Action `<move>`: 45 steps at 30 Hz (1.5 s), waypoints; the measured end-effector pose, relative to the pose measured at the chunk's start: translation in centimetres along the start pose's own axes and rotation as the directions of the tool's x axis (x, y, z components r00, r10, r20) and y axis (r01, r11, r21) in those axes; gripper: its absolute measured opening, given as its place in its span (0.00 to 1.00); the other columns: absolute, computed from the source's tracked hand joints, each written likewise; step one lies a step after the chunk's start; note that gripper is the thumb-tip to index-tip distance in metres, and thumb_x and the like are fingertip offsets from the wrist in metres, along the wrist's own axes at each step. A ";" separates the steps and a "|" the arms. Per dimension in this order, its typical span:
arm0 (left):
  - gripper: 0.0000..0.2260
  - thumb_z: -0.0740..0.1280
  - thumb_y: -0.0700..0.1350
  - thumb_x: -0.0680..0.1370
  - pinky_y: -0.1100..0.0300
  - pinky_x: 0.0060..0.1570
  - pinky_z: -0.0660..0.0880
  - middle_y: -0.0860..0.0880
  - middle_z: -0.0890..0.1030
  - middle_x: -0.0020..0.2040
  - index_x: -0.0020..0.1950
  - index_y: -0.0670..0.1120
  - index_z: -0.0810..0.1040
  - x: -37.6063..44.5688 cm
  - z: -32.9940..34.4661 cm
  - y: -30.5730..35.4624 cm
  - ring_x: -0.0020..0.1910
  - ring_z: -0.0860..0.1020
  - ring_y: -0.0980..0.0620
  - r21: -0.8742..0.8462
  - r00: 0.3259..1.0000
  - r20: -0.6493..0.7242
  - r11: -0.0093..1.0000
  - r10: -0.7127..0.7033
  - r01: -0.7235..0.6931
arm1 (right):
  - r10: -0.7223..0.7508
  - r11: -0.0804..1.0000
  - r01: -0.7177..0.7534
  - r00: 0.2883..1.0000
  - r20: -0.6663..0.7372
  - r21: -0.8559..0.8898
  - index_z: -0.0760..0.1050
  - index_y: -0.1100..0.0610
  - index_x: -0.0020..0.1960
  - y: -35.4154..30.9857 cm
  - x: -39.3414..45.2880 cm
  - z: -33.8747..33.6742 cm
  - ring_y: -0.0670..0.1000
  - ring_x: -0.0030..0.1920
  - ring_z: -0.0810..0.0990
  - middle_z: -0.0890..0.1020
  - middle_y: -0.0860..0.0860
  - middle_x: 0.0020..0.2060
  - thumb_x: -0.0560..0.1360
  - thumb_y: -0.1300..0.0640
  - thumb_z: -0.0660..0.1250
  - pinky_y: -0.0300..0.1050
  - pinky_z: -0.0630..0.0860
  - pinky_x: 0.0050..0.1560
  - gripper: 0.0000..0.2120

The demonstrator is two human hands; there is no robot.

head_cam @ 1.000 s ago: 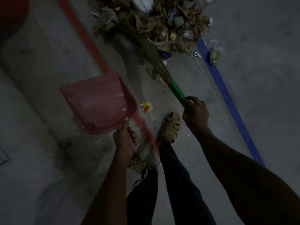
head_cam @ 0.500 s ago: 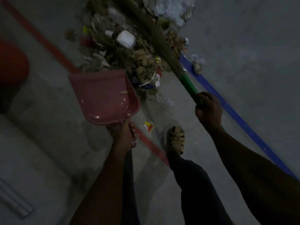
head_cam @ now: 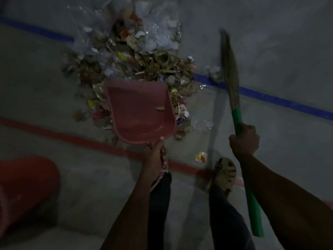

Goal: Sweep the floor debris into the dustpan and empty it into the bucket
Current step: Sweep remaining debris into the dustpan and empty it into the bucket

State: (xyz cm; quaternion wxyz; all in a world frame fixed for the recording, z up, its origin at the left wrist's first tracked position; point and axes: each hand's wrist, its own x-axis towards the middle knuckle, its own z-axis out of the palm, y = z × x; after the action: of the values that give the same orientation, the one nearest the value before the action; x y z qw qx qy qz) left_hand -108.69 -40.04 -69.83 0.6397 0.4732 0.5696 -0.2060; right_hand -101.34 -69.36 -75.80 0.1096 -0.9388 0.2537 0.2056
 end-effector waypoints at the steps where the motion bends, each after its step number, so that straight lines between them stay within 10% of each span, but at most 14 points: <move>1: 0.20 0.71 0.52 0.78 0.65 0.20 0.63 0.47 0.69 0.23 0.32 0.44 0.70 0.4 -0.7 1.1 0.18 0.65 0.51 0.042 1.000 0.007 0.999 0.009 -0.009 | 0.031 0.999 -0.031 0.999 0.037 -0.015 0.77 0.57 0.64 -0.5 -0.6 0.6 0.64 0.48 0.79 0.78 0.59 0.54 0.67 0.62 0.70 0.51 0.77 0.45 0.25; 10: 0.18 0.71 0.54 0.78 0.66 0.20 0.65 0.46 0.70 0.27 0.35 0.45 0.72 2.4 -4.3 5.5 0.18 0.68 0.53 0.289 0.992 0.095 0.952 0.077 -0.102 | -0.141 0.963 0.111 0.984 0.107 0.245 0.80 0.52 0.64 -2.4 -8.5 3.7 0.58 0.52 0.81 0.81 0.52 0.57 0.63 0.61 0.75 0.51 0.79 0.48 0.29; 21: 0.22 0.71 0.62 0.75 0.67 0.25 0.61 0.49 0.71 0.24 0.31 0.48 0.71 0.3 -9.6 5.3 0.19 0.67 0.52 0.568 0.973 0.228 0.807 0.030 -0.158 | 0.312 0.892 -0.215 0.929 -0.198 0.397 0.78 0.53 0.65 1.7 -24.5 8.6 0.60 0.50 0.79 0.79 0.52 0.56 0.68 0.61 0.71 0.50 0.77 0.45 0.24; 25: 0.21 0.71 0.61 0.76 0.68 0.24 0.60 0.49 0.70 0.25 0.32 0.48 0.71 -1.1 -12.8 4.7 0.18 0.66 0.53 0.614 0.965 0.256 0.762 0.058 -0.208 | 0.486 0.827 -0.464 0.874 0.012 0.318 0.76 0.54 0.67 2.3 -27.9 12.2 0.65 0.49 0.78 0.77 0.56 0.56 0.67 0.60 0.68 0.52 0.76 0.46 0.27; 31: 0.20 0.71 0.58 0.77 0.65 0.21 0.64 0.45 0.70 0.26 0.38 0.43 0.74 0.1 -17.2 2.9 0.20 0.67 0.50 0.667 0.957 0.266 0.693 0.119 -0.272 | 0.316 0.867 -0.370 0.926 0.206 0.334 0.77 0.49 0.68 -1.2 -31.9 16.7 0.61 0.52 0.80 0.79 0.56 0.56 0.64 0.56 0.69 0.50 0.78 0.47 0.31; 37: 0.21 0.71 0.55 0.78 0.67 0.20 0.63 0.45 0.70 0.24 0.32 0.43 0.71 2.2 -20.6 1.4 0.17 0.67 0.51 0.696 0.966 0.237 0.677 0.099 -0.240 | 0.253 0.852 -0.198 0.966 -0.050 0.485 0.80 0.51 0.63 -3.6 -36.3 20.0 0.59 0.50 0.80 0.81 0.51 0.57 0.61 0.53 0.65 0.49 0.78 0.45 0.29; 45: 0.22 0.70 0.55 0.79 0.67 0.19 0.62 0.46 0.70 0.23 0.32 0.42 0.71 5.1 -24.3 2.4 0.17 0.67 0.51 0.753 0.971 0.230 0.621 0.059 -0.216 | 0.600 0.739 -0.467 0.784 -0.159 0.485 0.78 0.55 0.65 -4.5 -39.5 23.9 0.63 0.49 0.79 0.79 0.54 0.58 0.66 0.59 0.71 0.51 0.77 0.44 0.27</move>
State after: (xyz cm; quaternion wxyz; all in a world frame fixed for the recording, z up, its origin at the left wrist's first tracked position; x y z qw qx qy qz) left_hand -118.34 -17.12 -71.30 0.4381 0.7229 0.3269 -0.4226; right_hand -137.98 -41.05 -79.24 0.2042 -0.7980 0.5666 0.0216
